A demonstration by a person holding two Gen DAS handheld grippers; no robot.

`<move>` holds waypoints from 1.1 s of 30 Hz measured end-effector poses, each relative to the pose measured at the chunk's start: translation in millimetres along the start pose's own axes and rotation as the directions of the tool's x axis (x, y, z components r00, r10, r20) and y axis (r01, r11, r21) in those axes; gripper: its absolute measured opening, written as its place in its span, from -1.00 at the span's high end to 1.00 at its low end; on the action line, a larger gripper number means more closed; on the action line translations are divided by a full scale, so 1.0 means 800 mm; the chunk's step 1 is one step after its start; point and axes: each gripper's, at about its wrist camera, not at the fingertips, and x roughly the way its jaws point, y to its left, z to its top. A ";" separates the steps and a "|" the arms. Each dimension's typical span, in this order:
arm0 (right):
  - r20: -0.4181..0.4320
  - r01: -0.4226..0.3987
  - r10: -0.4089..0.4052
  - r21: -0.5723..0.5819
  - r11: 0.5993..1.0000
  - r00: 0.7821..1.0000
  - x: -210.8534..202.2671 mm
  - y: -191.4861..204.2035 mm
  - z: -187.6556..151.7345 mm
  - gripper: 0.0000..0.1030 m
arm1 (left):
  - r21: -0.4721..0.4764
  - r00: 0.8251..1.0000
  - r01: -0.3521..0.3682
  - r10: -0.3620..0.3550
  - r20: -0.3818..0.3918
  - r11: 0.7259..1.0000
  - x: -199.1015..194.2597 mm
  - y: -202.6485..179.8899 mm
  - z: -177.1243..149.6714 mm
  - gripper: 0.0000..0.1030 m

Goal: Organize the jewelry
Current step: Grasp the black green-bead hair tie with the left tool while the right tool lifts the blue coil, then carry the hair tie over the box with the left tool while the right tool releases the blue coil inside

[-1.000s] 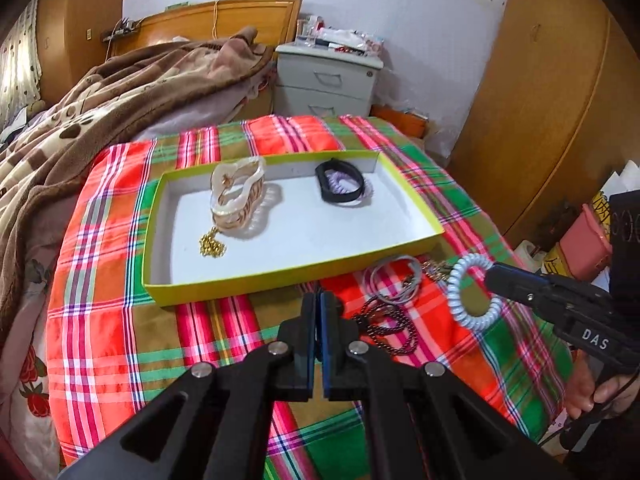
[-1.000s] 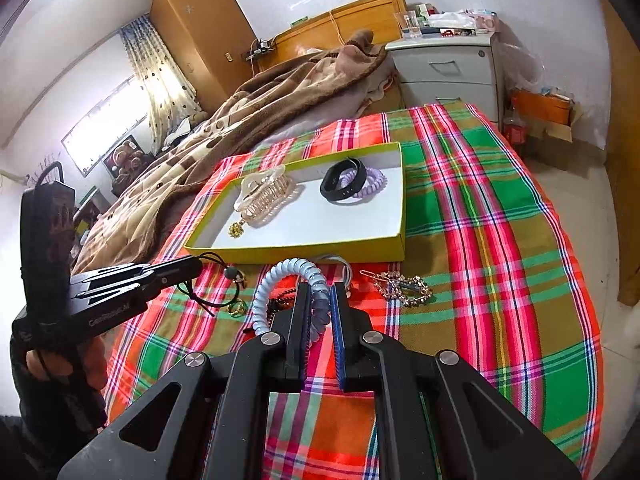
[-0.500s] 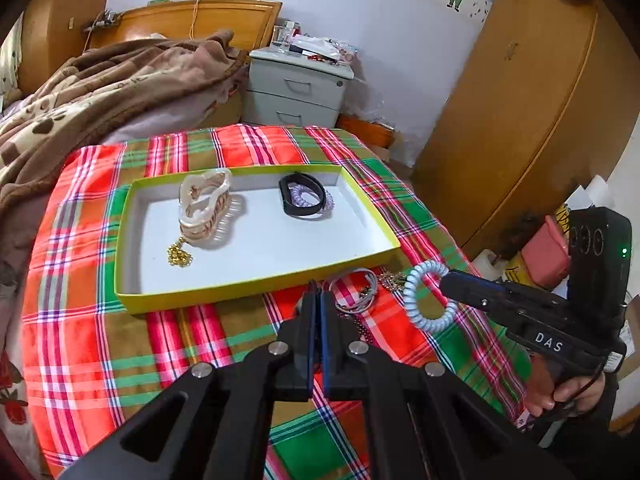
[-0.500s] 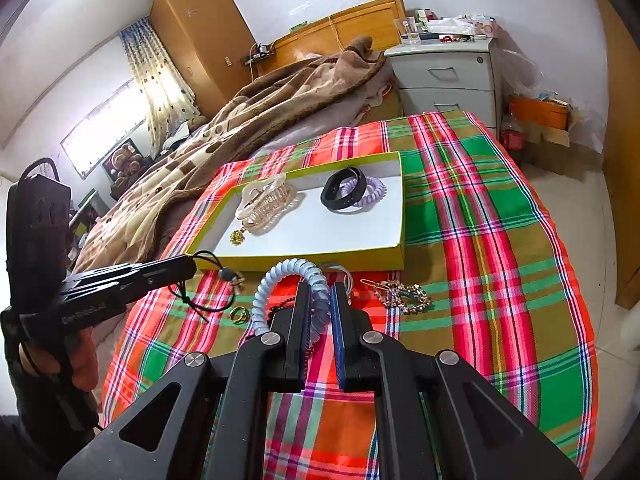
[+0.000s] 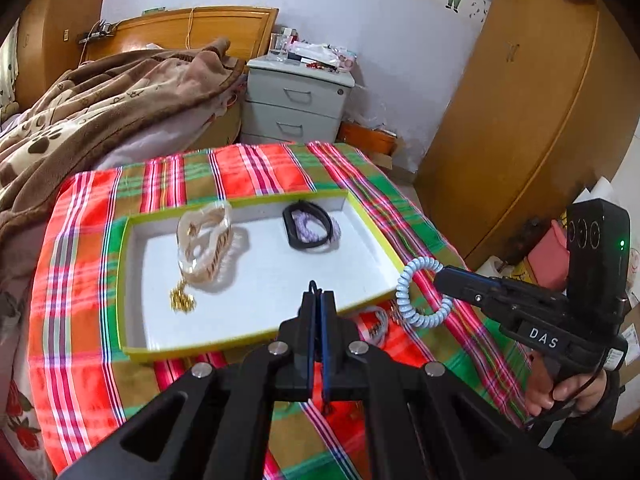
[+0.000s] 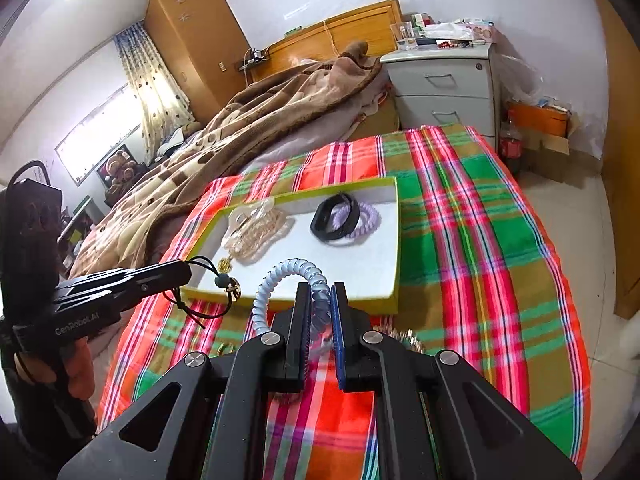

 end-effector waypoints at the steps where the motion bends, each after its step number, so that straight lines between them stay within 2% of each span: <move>1: 0.002 0.006 -0.006 0.000 1.000 1.000 0.003 0.000 0.003 0.81 | 0.001 1.000 -0.001 0.001 0.001 1.000 0.002 0.001 0.004 0.95; 9: -0.011 0.029 -0.028 0.007 1.000 1.000 0.030 -0.008 0.025 0.81 | 0.002 1.000 -0.007 0.007 -0.012 1.000 0.035 0.018 0.038 0.96; 15: -0.035 0.046 -0.045 0.024 0.999 0.998 0.056 -0.015 0.039 0.81 | 0.019 0.998 -0.017 0.018 -0.054 1.000 0.069 0.026 0.053 0.95; 24: -0.089 0.071 -0.069 0.021 0.997 0.994 0.094 -0.022 0.046 0.81 | 0.025 0.994 0.006 -0.003 -0.107 1.000 0.109 0.033 0.057 0.95; 33: -0.136 0.117 -0.119 -0.024 0.993 0.983 0.118 -0.024 0.045 0.81 | 0.050 0.985 -0.070 0.077 -0.157 0.996 0.132 0.043 0.049 0.95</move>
